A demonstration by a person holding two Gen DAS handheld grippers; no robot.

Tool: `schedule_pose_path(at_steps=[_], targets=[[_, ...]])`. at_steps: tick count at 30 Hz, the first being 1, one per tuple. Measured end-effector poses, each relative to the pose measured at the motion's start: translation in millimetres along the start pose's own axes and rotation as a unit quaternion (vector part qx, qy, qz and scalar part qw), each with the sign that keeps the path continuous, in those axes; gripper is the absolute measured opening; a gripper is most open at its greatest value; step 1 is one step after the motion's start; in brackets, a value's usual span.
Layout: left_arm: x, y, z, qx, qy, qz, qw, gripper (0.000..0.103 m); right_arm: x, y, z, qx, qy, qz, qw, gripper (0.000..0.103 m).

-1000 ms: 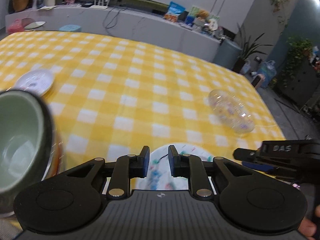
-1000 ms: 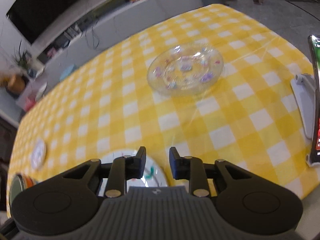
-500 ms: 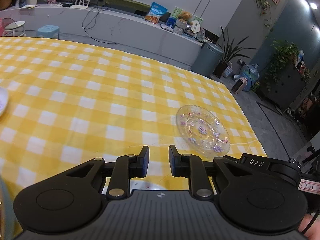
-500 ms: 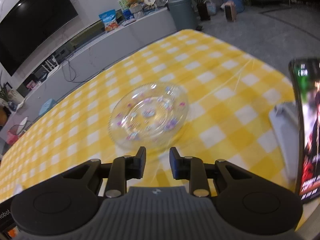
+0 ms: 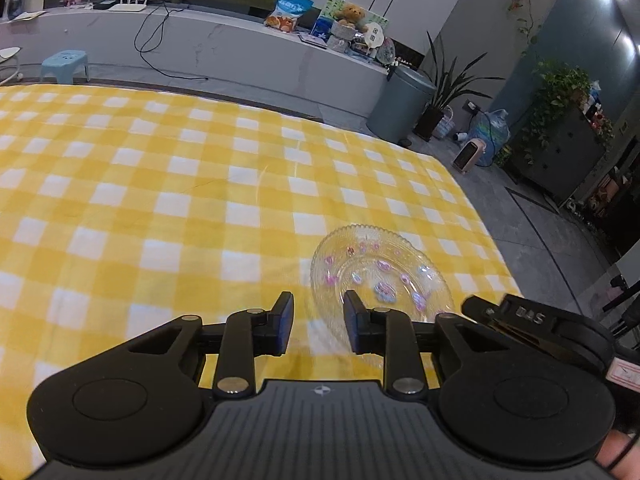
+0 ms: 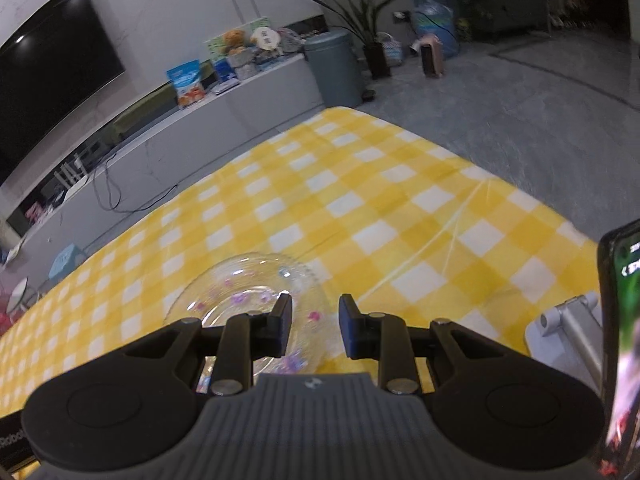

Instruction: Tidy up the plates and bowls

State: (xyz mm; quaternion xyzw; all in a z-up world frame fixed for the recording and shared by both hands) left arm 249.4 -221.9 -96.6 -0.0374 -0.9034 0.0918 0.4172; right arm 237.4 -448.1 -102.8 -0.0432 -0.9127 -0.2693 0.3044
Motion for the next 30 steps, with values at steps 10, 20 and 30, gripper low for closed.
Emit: schedule_pose_path(at_steps=[10,20,30], targets=[[-39,-7,-4,-0.001,0.021,-0.003,0.9998,0.044,-22,-13,5,-0.023,0.011,0.001,1.000,0.026],[-56,-15,-7,-0.011,0.021,-0.003,0.9997,0.044,-32,-10,10,-0.015,0.025,-0.011,1.000,0.023],[-60,-21,-8,-0.041,0.017,-0.003,0.9990,0.018,-35,-9,11,-0.010,0.024,-0.012,1.000,0.015]])
Point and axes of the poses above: each gripper's, at about its wrist camera, not at the fingertips, and x roughly against the way its jaws point, y to its left, z to its underside, the point moved 10 cm from there along -x, roughly the way its jaws point, and after that the axes turned 14 degrees about -z, right-handed, at the moved point
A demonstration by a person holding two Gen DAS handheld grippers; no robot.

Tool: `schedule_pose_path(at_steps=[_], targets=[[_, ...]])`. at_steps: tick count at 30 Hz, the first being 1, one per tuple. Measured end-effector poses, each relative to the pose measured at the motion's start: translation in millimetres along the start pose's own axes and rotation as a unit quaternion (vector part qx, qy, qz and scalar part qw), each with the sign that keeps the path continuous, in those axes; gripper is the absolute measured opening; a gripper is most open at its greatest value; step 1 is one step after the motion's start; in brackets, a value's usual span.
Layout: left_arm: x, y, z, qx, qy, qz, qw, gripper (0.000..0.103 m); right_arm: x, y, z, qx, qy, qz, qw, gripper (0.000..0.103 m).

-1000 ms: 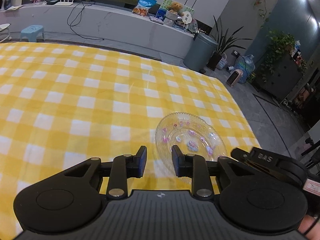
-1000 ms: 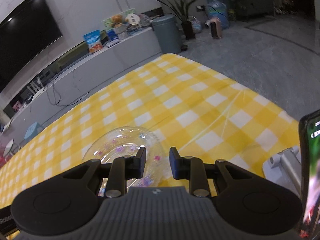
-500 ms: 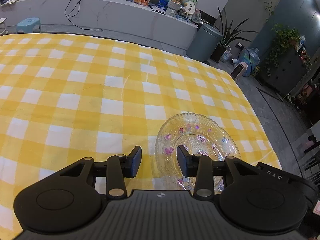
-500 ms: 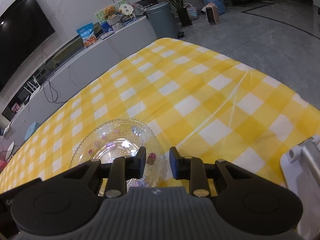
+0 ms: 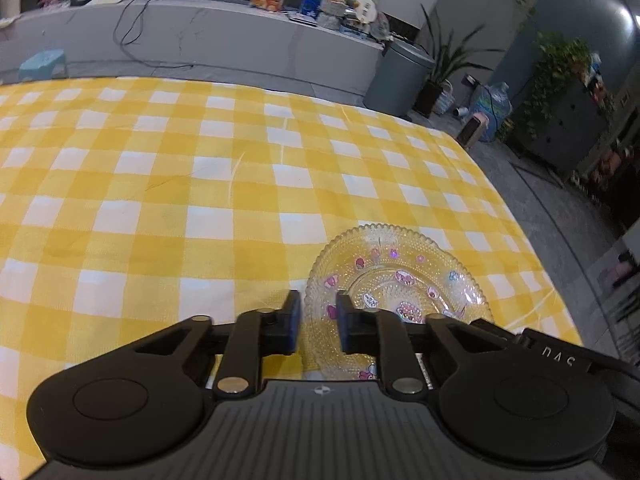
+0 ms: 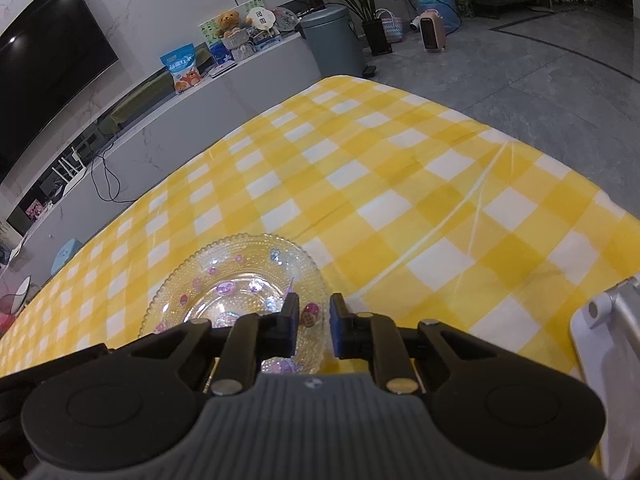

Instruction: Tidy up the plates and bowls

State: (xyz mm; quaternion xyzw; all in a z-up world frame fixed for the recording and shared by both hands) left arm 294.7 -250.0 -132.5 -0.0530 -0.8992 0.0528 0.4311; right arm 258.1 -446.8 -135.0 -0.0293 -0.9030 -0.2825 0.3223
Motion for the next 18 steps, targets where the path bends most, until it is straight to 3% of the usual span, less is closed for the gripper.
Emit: schedule_pose_path(at_steps=[7,18], targets=[[3,2,-1,-0.002,-0.001,-0.008,1.0000,0.014,1,2,2,0.005,0.002,0.007,1.000,0.014],[29,33,1,0.027,-0.009,-0.029,0.9992,0.011,8,20,12,-0.025,0.027,-0.043,0.998,0.009]])
Point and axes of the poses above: each gripper's, at about its wrist camera, not at the fingertips, and x roughly against the way its jaws point, y to its left, z to its underside, the point moved 10 cm from there along -x, roughly the way its jaws point, and after that the axes turned 14 degrees about -z, right-handed, at the moved point
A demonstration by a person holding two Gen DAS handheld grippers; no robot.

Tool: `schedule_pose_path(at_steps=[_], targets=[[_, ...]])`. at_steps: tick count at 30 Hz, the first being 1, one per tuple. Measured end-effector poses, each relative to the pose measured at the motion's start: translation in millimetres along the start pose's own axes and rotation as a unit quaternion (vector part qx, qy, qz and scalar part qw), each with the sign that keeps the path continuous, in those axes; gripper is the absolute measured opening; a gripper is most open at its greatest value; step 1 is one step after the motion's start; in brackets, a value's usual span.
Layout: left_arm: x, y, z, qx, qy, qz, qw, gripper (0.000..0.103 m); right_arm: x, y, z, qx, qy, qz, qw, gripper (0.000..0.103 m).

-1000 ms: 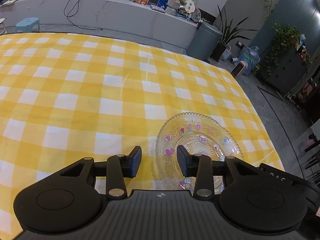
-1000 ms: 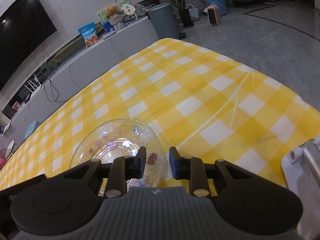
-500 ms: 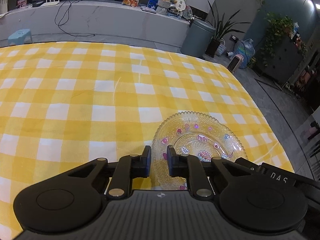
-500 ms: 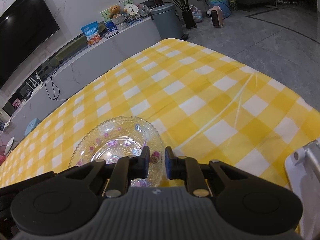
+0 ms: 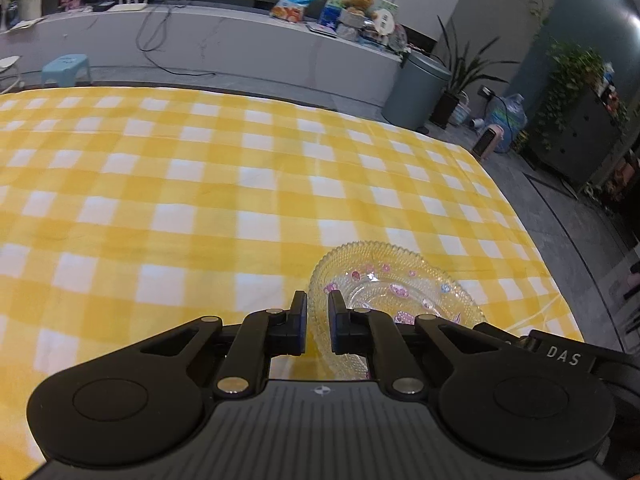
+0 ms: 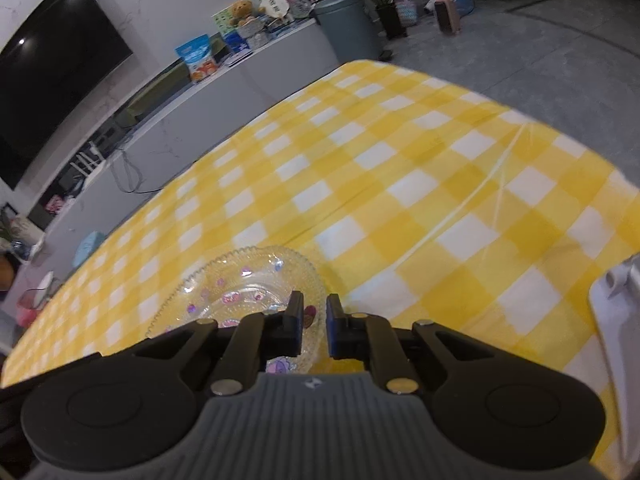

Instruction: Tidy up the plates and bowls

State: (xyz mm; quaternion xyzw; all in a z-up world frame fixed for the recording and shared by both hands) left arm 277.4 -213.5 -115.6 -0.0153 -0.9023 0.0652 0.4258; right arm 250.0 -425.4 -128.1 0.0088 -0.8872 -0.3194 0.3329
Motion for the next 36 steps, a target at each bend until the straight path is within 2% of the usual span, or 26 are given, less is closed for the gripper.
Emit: schedule_pose_path(at_steps=[10,17,27,36], targets=[[42,42,10,0.033,-0.015,-0.021,0.9991,0.011,11,29,30,-0.032,0.045,-0.058,0.997,0.008],[67,64,24,0.035,-0.016,-0.024,0.9990,0.009,27,42,51,-0.048,0.078,-0.086,0.992,0.007],[97,96,46,0.057,-0.016,-0.040,0.9975,0.009,52,62,98,-0.038,0.118,-0.099,0.987,0.007],[115,105,67,0.058,-0.017,-0.043,0.9972,0.009,72,71,112,-0.013,0.132,-0.086,0.987,0.007]])
Point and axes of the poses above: each gripper's, at about its wrist camera, not at the fingertips, and x roughly against the way its jaws point, y to its left, z to its underside, the point moved 10 cm from there along -x, roughly the way its jaws point, and after that the axes turned 14 degrees about -z, right-handed, at the moved point
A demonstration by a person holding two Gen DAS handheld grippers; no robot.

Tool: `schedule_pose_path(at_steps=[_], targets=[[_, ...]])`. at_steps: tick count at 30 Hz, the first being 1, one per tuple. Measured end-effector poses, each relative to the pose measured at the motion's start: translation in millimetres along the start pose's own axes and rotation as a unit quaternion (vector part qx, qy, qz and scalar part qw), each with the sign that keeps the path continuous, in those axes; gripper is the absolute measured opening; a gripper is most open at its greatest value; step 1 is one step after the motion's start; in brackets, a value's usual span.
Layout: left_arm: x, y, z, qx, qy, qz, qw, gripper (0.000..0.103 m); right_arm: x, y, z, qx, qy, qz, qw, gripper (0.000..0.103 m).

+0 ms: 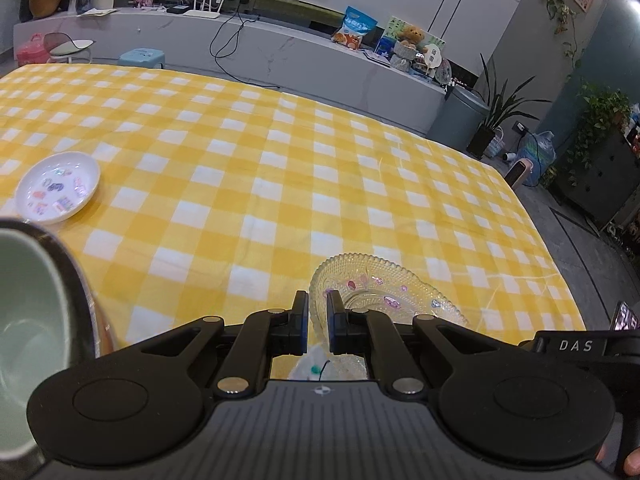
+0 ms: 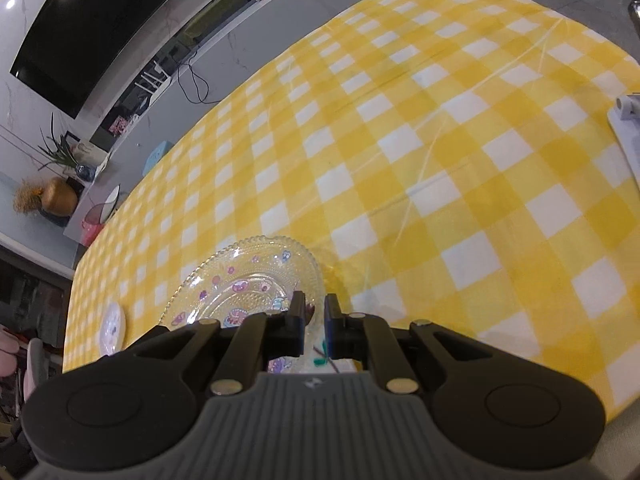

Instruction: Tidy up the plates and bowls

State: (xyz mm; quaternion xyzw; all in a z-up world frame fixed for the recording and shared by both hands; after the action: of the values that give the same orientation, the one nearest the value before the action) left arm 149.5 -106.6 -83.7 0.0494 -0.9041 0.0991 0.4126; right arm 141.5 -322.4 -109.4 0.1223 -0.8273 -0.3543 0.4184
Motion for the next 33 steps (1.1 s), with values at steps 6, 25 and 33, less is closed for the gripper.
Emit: schedule_pose_path(at_steps=[6,25,33], targets=[[6,7,13,0.005,0.007,0.000,1.0000,0.009,7,5,16,0.010,0.016,0.021,1.000,0.008],[15,12,44,-0.009,0.025,-0.002,0.9996,0.009,13,12,41,0.062,0.046,0.088,0.993,0.009],[16,13,55,-0.015,0.029,-0.009,0.9994,0.009,10,13,46,0.101,0.061,0.126,0.985,0.010]])
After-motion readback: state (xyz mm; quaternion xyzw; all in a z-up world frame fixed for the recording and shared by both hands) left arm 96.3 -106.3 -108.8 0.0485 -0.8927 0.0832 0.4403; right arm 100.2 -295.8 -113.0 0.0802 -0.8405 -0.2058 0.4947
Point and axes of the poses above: each gripper's, at about its wrist camera, not at the fingertips, and x roughly against the way its jaws point, y to its left, z to its underside, the point moved 10 cm from there along -x, roughly the way its jaws point, and after that the axes turned 14 degrees about -z, right-handed, at the moved point
